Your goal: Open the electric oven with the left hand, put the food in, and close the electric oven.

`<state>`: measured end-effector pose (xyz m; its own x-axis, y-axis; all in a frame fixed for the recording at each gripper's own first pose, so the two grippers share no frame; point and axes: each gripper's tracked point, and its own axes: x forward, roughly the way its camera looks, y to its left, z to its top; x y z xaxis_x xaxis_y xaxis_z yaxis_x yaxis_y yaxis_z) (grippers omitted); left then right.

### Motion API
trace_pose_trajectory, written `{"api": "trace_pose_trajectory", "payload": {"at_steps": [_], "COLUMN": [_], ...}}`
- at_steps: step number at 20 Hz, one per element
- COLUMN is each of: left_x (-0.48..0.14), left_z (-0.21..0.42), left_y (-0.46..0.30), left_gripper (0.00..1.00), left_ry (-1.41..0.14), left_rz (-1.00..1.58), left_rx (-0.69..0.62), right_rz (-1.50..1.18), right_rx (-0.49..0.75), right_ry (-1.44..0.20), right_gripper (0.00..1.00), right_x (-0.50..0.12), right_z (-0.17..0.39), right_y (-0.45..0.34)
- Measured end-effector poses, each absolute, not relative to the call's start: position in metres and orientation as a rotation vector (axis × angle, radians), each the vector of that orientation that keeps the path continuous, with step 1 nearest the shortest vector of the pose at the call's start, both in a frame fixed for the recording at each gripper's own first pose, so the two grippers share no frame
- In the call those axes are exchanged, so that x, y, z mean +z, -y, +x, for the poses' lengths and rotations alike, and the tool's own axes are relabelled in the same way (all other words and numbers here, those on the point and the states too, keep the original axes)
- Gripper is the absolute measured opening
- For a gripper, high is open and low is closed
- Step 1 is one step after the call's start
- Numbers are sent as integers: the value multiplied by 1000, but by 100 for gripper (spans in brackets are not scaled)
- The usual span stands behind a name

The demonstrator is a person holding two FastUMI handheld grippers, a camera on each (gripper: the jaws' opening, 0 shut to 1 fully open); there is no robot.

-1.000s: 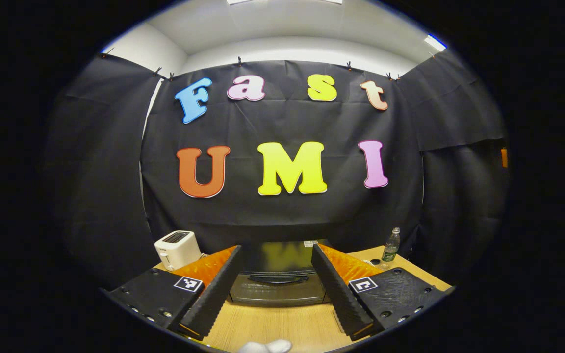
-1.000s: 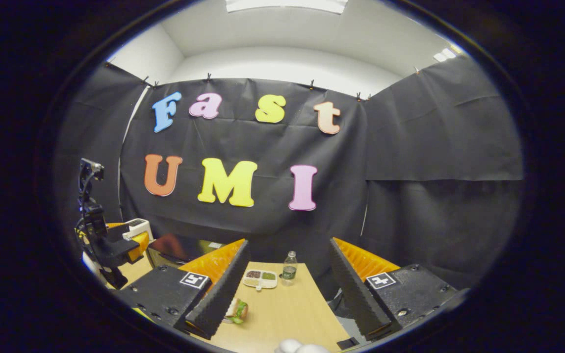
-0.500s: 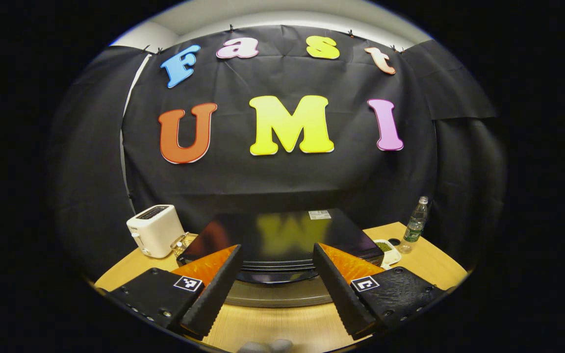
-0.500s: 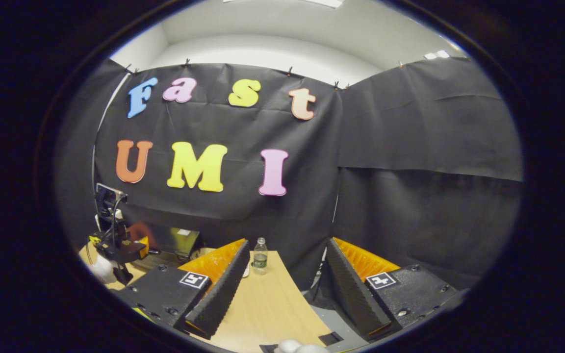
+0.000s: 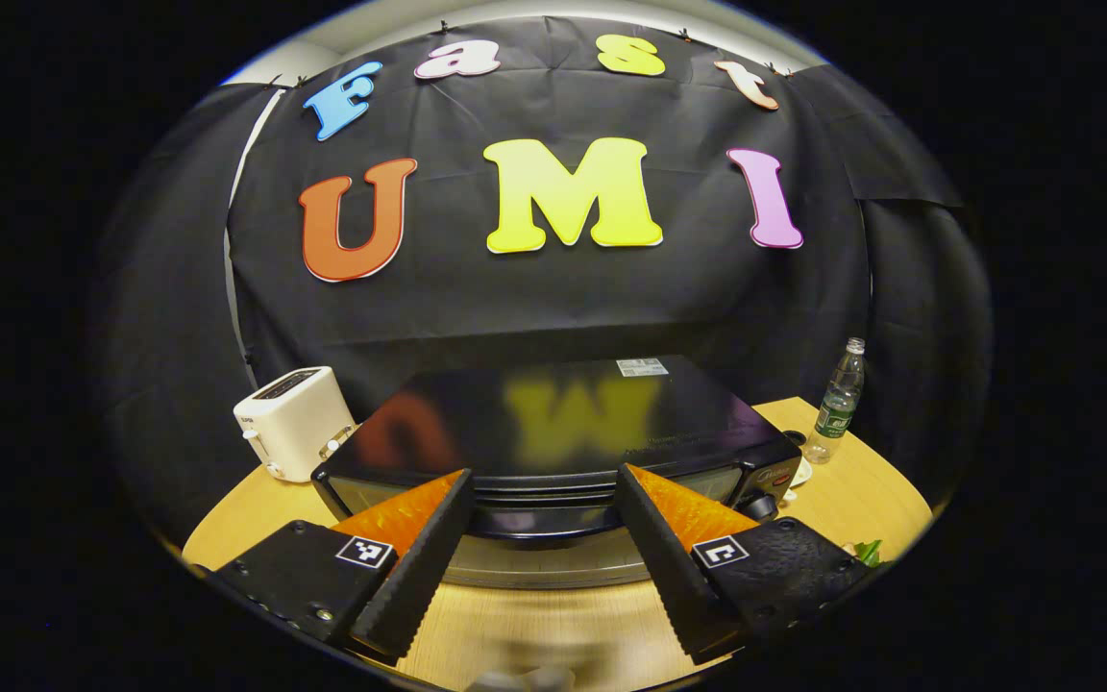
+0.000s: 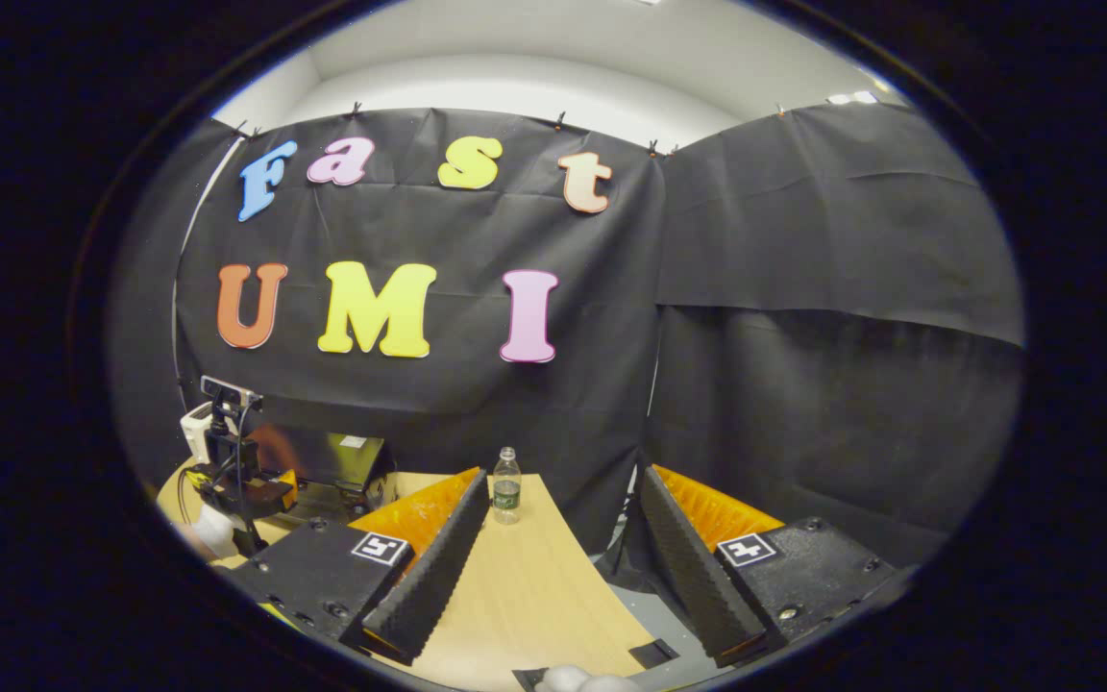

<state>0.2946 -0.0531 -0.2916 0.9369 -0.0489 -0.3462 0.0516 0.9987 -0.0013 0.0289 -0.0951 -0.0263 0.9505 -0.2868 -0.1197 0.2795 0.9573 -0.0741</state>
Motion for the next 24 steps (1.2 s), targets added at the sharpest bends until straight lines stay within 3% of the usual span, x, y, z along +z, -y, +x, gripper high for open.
{"api": "trace_pose_trajectory", "payload": {"at_steps": [1, 3, 4, 5, 6, 7, 8, 9, 10, 13, 14, 15, 16, 17, 18, 20, 22, 23, 24], "left_x": [-292, -292, -293, -294, -296, -296, -299, -301, -305, -318, -320, -324, -327, -331, -335, -346, -356, -362, -367], "left_z": [292, 284, 280, 275, 268, 261, 254, 247, 240, 217, 213, 206, 200, 195, 189, 179, 169, 164, 159], "left_y": [53, 53, 53, 52, 52, 52, 53, 52, 52, 51, 50, 50, 50, 50, 51, 52, 52, 52, 52], "left_gripper": [98, 98, 99, 99, 99, 99, 99, 99, 99, 98, 99, 99, 98, 99, 98, 98, 98, 99, 98], "left_ry": [-360, -359, -359, -359, -364, -364, -370, -374, -383, -419, -418, -431, -435, -449, -457, -477, -498, -510, -524], "left_rz": [4, 0, 2, 4, 2, 1, 3, 3, -1, -12, -13, -12, -9, -8, -9, -9, -8, -8, -15], "left_rx": [-56, -60, -61, -61, -62, -64, -67, -71, -74, -74, -76, -78, -80, -81, -82, -84, -86, -86, -84], "right_rz": [-58, -63, -64, -61, -60, -61, -62, -61, -61, -57, -53, -52, -53, -55, -58, -54, -50, -51, -52], "right_rx": [-285, -276, -271, -264, -261, -256, -252, -247, -239, -229, -226, -223, -223, -221, -222, -226, -229, -232, -235], "right_ry": [-129, -125, -127, -126, -127, -128, -133, -136, -135, -135, -137, -142, -147, -151, -152, -159, -165, -167, -172], "right_gripper": [96, 100, 96, 100, 96, 100, 96, 100, 96, 100, 96, 100, 96, 100, 96, 100, 96, 100, 96], "right_x": [-26, -25, -26, -26, -28, -29, -30, -31, -32, -35, -36, -38, -41, -42, -44, -46, -48, -49, -51], "right_z": [29, 29, 28, 27, 26, 24, 23, 22, 18, 11, 7, 2, -2, -6, -10, -17, -23, -25, -28], "right_y": [94, 91, 89, 87, 86, 85, 82, 81, 79, 76, 75, 73, 73, 72, 73, 74, 75, 77, 77]}}
